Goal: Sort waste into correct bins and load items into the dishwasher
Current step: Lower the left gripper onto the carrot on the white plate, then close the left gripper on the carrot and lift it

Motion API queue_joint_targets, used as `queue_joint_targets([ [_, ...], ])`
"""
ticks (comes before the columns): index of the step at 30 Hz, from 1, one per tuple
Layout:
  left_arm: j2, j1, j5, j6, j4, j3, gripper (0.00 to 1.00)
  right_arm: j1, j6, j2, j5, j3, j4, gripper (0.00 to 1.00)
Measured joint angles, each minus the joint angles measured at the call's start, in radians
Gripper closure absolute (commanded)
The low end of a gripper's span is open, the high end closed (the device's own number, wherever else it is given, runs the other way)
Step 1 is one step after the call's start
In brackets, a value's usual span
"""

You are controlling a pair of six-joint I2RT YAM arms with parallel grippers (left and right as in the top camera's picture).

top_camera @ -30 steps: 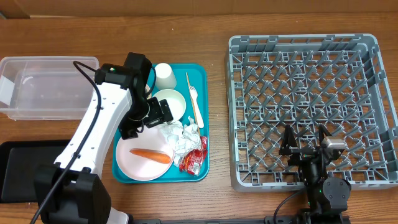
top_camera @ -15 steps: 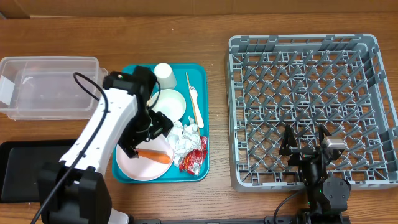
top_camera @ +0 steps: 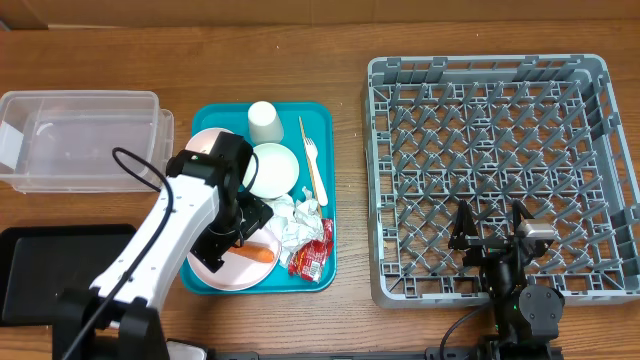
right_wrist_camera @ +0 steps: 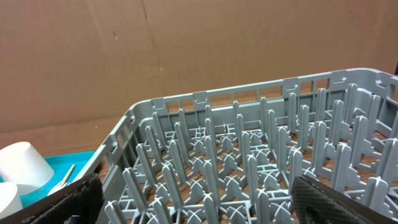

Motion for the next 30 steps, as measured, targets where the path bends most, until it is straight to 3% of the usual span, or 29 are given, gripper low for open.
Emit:
queue_joint_targets([
  [21,-0.074,0.139,0.177,-0.053,0.410,-0.319,0.00,0.000,0.000,0.000,0.000,0.000,0.000,0.00],
  [30,-0.074,0.139,0.186,-0.150,0.449,-0.369,0.09,0.000,0.000,0.000,0.000,0.000,0.000,0.00],
])
